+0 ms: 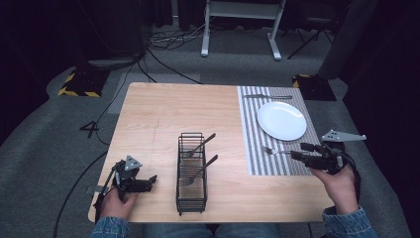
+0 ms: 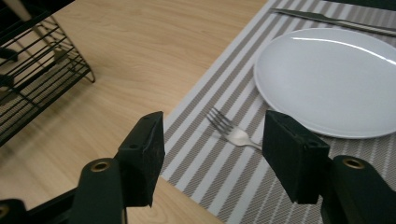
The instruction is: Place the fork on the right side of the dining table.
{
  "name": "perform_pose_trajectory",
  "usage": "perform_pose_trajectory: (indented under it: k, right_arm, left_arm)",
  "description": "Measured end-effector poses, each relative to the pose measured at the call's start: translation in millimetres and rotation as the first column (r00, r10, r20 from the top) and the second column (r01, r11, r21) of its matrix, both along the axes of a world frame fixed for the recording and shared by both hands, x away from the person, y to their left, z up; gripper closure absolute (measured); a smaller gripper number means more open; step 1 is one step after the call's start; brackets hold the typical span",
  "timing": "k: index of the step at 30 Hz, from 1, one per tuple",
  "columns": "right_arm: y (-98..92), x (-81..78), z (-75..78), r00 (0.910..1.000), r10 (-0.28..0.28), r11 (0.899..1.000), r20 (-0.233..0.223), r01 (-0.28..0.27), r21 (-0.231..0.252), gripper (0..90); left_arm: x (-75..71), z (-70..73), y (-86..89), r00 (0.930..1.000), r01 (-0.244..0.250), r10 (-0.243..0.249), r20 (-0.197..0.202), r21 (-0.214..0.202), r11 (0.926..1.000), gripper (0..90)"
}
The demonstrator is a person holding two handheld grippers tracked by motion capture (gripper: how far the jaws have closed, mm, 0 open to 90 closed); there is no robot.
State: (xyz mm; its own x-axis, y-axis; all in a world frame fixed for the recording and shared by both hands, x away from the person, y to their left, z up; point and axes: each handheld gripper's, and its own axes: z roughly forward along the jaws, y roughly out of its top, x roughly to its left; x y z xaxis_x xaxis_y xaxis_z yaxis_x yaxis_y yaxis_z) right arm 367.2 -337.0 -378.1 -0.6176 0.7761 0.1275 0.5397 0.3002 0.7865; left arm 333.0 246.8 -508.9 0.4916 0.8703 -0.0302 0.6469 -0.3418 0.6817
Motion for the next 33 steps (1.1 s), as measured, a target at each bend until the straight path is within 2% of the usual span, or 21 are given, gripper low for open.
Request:
perform_pose_trajectory:
  k: [2,4,6,8,16,20,23,24,28,33]
  right_arm:
    - [3.4,-2.3,-0.8,0.9999,0.011,1.0,-0.001,-0.011,-0.001,38.7]
    - [13.1,-9.7,-2.9,0.9987,0.051,0.999,0.001,-0.051,0.008,38.4]
    - [16.0,-11.8,-3.7,0.9978,0.067,0.998,0.004,-0.067,0.006,38.3]
    - [25.2,-18.1,-5.8,0.9937,0.112,0.994,-0.003,-0.112,0.004,37.5]
    - [45.0,-32.9,-14.3,0.9825,0.185,0.982,-0.018,-0.186,-0.021,35.1]
    - [48.9,-33.7,-23.5,0.9796,0.195,0.98,-0.049,-0.196,-0.023,35.1]
    - [50.7,-29.6,-37.5,0.9753,0.184,0.982,-0.122,-0.188,-0.026,35.0]
    - [51.9,-29.3,-45.4,0.9747,0.175,0.982,-0.14,-0.182,-0.041,35.0]
    - [53.5,-31.6,-57.1,0.9752,0.175,0.981,-0.135,-0.184,-0.054,35.1]
    - [51.6,-33.9,-70.4,0.9849,0.162,0.983,-0.063,-0.166,-0.074,35.9]
  left_arm:
    - [0.0,0.0,0.0,1.0,0.0,0.0,0.0,0.0,1.0,10.1]
    - [0.1,0.0,0.0,1.0,0.0,0.0,0.0,0.0,1.0,10.1]
    - [0.1,0.0,0.0,1.0,-0.001,0.001,0.0,-0.001,1.0,10.1]
    - [0.1,0.0,0.0,1.0,0.0,0.0,0.0,0.0,1.0,10.1]
    - [0.1,0.0,0.1,1.0,0.0,0.0,0.0,0.0,1.0,10.1]
    - [0.1,0.0,-0.1,1.0,-0.001,0.001,0.0,-0.001,1.0,10.1]
    - [0.1,0.0,0.0,1.0,0.0,0.0,0.0,-0.001,1.0,10.1]
    - [0.1,0.0,0.0,1.0,0.0,0.0,0.0,-0.001,1.0,10.1]
    - [0.1,0.1,0.0,1.0,0.0,0.0,-0.002,0.0,1.0,10.1]
    - [0.1,0.1,0.0,1.0,0.0,0.0,-0.002,0.0,1.0,10.1]
